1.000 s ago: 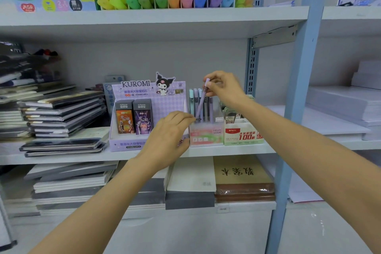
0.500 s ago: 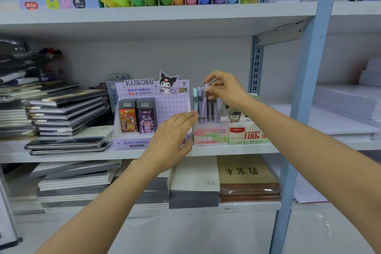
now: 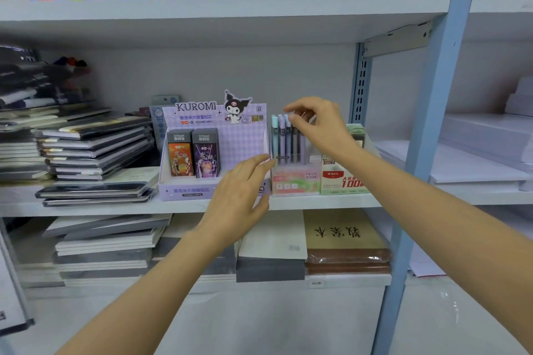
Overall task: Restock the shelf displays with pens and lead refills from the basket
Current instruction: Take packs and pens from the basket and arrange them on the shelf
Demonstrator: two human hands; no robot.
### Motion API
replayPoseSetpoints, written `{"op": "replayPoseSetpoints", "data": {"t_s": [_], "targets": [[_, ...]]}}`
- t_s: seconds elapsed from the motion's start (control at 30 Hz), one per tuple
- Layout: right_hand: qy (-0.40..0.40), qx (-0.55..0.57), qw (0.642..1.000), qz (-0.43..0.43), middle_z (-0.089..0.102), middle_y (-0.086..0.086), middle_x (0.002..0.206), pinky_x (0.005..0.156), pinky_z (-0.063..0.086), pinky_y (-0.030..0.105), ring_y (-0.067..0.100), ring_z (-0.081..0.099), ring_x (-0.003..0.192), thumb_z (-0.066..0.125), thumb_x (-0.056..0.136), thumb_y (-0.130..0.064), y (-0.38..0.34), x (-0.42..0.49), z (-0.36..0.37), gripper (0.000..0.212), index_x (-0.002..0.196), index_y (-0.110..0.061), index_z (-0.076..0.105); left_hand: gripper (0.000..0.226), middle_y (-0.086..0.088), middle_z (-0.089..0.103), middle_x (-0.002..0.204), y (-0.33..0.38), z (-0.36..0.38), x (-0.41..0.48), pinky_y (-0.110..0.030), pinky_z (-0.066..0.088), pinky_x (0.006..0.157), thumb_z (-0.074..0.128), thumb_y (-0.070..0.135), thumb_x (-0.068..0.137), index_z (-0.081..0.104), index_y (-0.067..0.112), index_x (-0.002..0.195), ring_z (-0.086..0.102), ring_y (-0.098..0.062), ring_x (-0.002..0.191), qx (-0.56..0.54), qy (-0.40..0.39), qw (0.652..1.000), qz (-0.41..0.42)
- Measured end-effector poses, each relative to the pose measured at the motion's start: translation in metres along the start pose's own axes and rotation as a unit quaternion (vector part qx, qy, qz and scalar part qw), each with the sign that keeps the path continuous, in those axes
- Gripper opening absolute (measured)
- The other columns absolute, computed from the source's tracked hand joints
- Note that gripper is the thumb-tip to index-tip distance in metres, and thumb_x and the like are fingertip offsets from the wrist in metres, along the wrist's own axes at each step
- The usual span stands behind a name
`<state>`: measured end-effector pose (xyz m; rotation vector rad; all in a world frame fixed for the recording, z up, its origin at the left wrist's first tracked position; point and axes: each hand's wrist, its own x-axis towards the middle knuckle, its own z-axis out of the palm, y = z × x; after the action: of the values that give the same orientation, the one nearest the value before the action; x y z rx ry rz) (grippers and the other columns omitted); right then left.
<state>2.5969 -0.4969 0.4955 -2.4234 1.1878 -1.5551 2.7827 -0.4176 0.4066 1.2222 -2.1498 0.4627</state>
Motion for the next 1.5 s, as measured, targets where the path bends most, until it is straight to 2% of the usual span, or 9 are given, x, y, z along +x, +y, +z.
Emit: {"op": "replayPoseSetpoints", "data": {"t_s": [0.13, 0.27, 0.43, 0.53, 0.67, 0.83, 1.03, 1.23, 1.5], "targets": [[-0.081, 0.096, 0.99, -0.061, 0.067, -0.008, 0.087, 0.065, 0.05, 0.02, 0.009, 0.063, 0.074, 0.06, 0.093, -0.01, -0.015, -0.071, 0.015, 0.015, 0.103, -0.01, 0.071, 0.03, -0.008, 0.059, 0.1, 0.006, 0.035, -0.049, -0.038, 0.048, 0.072, 0.065, -0.004, 0.077, 0.064, 0.006, 0.105, 0.057, -0.026, 0.087, -0.02, 0.08, 0.997, -0.01], [-0.233, 0.131, 0.963, -0.022, 0.063, -0.018, 0.079, 0.061, 0.045, 0.013, 0.002, 0.06, 0.071, 0.06, 0.094, -0.015, 0.004, -0.157, 0.072, 0.013, 0.099, -0.015, 0.073, 0.024, -0.003, 0.059, 0.092, 0.008, 0.099, -0.126, -0.029, 0.043, 0.062, 0.066, -0.004, 0.076, 0.063, 0.01, 0.095, 0.054, -0.021, 0.077, -0.067, 0.017, 0.994, -0.082], [-0.374, 0.127, 0.909, 0.136, 0.066, -0.012, 0.081, 0.065, 0.052, 0.023, 0.001, 0.06, 0.067, 0.06, 0.094, -0.021, 0.067, -0.278, 0.161, 0.014, 0.101, -0.018, 0.072, 0.024, -0.007, 0.055, 0.119, 0.001, 0.187, -0.244, -0.036, 0.045, 0.083, 0.056, 0.009, 0.092, 0.06, 0.012, 0.115, 0.055, -0.028, 0.105, -0.11, -0.216, 0.954, -0.178], [-0.457, 0.093, 0.858, 0.217, 0.069, -0.004, 0.097, 0.076, 0.05, 0.023, 0.005, 0.062, 0.08, 0.059, 0.095, -0.022, 0.103, -0.35, 0.199, 0.019, 0.109, -0.015, 0.07, 0.044, -0.001, 0.024, 0.157, 0.002, 0.226, -0.314, -0.027, 0.027, 0.109, 0.038, 0.03, 0.102, 0.035, 0.017, 0.144, 0.028, -0.015, 0.141, -0.083, -0.377, 0.898, -0.21], [-0.569, 0.032, 0.765, 0.301, 0.064, 0.003, 0.118, 0.089, 0.049, 0.03, 0.017, 0.061, 0.103, 0.061, 0.093, -0.027, 0.13, -0.434, 0.226, 0.032, 0.123, -0.016, 0.057, 0.062, -0.001, -0.004, 0.163, 0.013, 0.252, -0.377, -0.027, 0.013, 0.117, 0.03, 0.04, 0.104, 0.007, 0.013, 0.154, 0.004, -0.015, 0.149, -0.079, -0.482, 0.831, -0.265], [-0.529, 0.007, 0.744, 0.409, 0.06, 0.001, 0.11, 0.079, 0.05, 0.028, 0.013, 0.057, 0.092, 0.066, 0.089, -0.038, 0.116, -0.498, 0.25, 0.045, 0.121, -0.015, 0.045, 0.065, -0.001, -0.024, 0.158, 0.022, 0.263, -0.404, -0.023, 0.002, 0.117, 0.025, 0.042, 0.104, -0.004, 0.012, 0.153, -0.021, -0.017, 0.146, -0.081, -0.457, 0.845, -0.264], [-0.422, -0.038, 0.756, 0.5, 0.059, 0.009, 0.117, 0.086, 0.054, 0.044, 0.027, 0.062, 0.104, 0.078, 0.079, -0.028, 0.09, -0.509, 0.282, 0.069, 0.129, -0.012, 0.033, 0.056, -0.003, -0.004, 0.161, 0.022, 0.26, -0.401, -0.029, 0.017, 0.118, 0.034, 0.034, 0.103, 0.023, 0.009, 0.151, -0.007, -0.018, 0.149, -0.116, -0.416, 0.857, -0.281], [-0.362, 0.103, 0.674, 0.636, 0.06, 0.008, 0.092, 0.082, 0.054, 0.036, 0.021, 0.062, 0.086, 0.071, 0.083, -0.003, 0.111, -0.503, 0.273, 0.064, 0.13, -0.007, 0.027, 0.049, -0.002, 0.004, 0.162, 0.021, 0.26, -0.397, -0.031, 0.023, 0.118, 0.035, 0.033, 0.103, 0.031, 0.015, 0.148, 0.001, -0.017, 0.149, -0.131, -0.408, 0.851, -0.303], [-0.555, 0.009, 0.7, 0.449, 0.065, 0.005, 0.11, 0.084, 0.052, 0.037, 0.019, 0.062, 0.094, 0.072, 0.083, -0.041, 0.113, -0.505, 0.266, 0.045, 0.114, -0.01, 0.06, 0.051, -0.001, 0.008, 0.162, 0.018, 0.266, -0.396, -0.031, 0.02, 0.117, 0.039, 0.034, 0.103, 0.03, 0.017, 0.149, 0.005, -0.018, 0.148, -0.109, -0.41, 0.851, -0.311]]}}
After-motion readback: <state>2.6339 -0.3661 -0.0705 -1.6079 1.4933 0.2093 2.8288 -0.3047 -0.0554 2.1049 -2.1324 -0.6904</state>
